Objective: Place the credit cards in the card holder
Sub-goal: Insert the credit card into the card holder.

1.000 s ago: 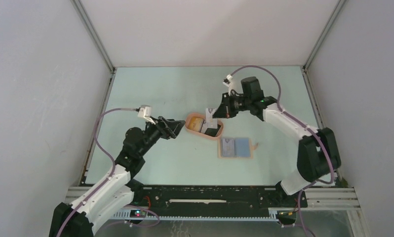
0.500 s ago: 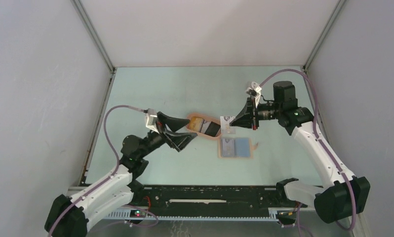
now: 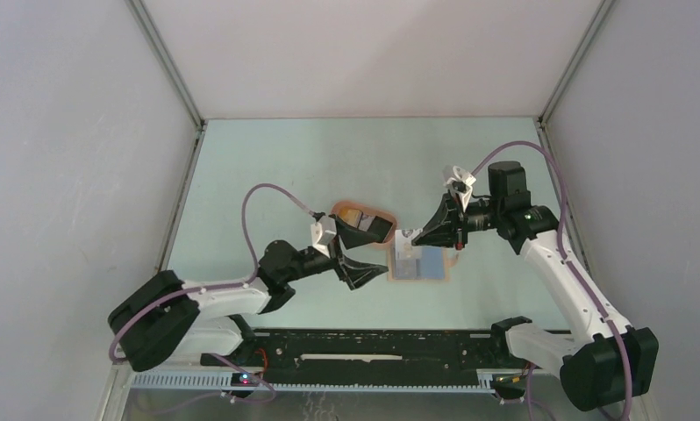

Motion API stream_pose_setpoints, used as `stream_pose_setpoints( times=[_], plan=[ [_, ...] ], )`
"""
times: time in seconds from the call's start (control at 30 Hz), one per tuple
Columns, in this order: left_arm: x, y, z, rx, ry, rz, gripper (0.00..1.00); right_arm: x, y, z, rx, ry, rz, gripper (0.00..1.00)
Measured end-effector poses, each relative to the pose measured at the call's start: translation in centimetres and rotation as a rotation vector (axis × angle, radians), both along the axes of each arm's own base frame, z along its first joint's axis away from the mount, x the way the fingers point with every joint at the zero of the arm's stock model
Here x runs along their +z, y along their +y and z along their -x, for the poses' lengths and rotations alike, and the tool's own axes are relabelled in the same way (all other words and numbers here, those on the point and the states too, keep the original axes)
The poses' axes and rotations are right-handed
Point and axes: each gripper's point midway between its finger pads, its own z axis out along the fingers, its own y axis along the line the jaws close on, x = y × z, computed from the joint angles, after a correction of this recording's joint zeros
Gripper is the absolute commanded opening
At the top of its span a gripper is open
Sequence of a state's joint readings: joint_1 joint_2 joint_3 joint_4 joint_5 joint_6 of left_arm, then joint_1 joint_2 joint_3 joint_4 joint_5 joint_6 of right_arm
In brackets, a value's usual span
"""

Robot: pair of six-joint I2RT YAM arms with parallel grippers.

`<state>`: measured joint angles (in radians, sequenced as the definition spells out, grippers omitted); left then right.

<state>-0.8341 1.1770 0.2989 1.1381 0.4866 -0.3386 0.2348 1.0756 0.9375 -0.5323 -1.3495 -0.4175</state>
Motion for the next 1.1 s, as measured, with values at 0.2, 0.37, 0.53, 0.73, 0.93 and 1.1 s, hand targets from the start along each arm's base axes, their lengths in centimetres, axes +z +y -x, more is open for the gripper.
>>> stream_pose_setpoints(
  times=[0.2,0.37,0.53,0.73,0.93,1.1],
  plan=[
    [-0.4,-2.6,-0.1,-0.055,-0.004,0.015,0.7,-0.3,0.2,-0.3,0.017,0.024,-0.009,0.0],
    [1.1,-3.7,-0.2,-0.077,-0.026,0.058,0.48,-0.7,0.3,-0.5,0.017,0.046,-0.004,0.0],
    [1.0,-4.2,-0.3,-0.091,-0.009,0.064,0.28,-0.8,0.3,-0.5,0.018,0.046,-0.003,0.0],
    [0.5,-4.8,-0.2,-0.124,0.039,0.057,0.0,-0.8,0.3,-0.6,0.015,0.044,0.002,0.04],
    [0.5,-4.8,0.0,-0.137,0.085,0.065,0.0,-1.3,0.3,-0.8,-0.003,0.042,0.023,0.61],
    [0.3,-4.5,-0.4,-0.134,0.155,0.072,0.0,-2.0,-0.1,-1.0,-0.03,0.042,0.056,0.69]
  ],
)
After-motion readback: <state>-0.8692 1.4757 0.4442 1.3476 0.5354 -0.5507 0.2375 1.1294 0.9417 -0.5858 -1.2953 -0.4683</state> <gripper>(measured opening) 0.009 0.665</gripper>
